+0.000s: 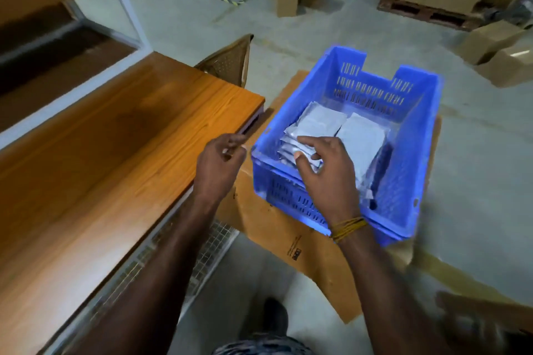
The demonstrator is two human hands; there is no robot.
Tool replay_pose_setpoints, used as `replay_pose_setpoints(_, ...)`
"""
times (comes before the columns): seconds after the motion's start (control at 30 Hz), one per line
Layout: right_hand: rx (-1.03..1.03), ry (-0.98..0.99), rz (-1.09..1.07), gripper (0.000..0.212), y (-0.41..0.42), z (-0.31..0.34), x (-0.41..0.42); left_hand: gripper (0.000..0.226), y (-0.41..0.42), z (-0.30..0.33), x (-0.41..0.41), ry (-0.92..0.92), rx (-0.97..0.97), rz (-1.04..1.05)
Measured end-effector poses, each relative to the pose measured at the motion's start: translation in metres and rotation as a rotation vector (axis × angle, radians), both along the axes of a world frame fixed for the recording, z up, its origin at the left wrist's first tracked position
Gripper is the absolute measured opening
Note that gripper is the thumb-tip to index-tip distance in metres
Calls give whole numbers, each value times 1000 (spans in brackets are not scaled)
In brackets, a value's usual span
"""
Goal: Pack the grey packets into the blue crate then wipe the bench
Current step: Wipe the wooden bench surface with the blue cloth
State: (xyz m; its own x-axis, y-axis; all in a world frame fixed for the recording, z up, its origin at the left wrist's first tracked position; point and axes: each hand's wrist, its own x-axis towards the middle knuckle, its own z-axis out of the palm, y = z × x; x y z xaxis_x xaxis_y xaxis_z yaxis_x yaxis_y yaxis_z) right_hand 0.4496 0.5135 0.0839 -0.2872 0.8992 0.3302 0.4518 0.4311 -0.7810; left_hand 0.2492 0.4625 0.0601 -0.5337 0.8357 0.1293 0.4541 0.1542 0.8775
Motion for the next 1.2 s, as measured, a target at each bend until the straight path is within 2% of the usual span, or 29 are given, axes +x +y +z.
replay_pose_setpoints(0.2,-49,-50,380,31,-35,-15,-73,18,-96,10,-19,20,-105,269)
replay_pose_setpoints(0.33,-77,-158,579,34,-72,-18,-110,19,-166,13,-30,11,-121,465)
replay_pose_setpoints(0.5,-54,-282,861,38,-147,-20,-153,17,-269,9,-32,-28,-117,733)
replay_pose_setpoints(0.67,-25,-264,1143,37,-243,-17,-183,17,-383,8,-8,-65,-57,1028)
replay_pose_setpoints(0.9,27,-285,1481,36,-396,-11,-172,14,-538,7,75,-100,-20,1390)
replay_pose_setpoints(1.2,62,-320,1787,34,-564,-26,-117,16,-671,-11,183,-135,-36,1709)
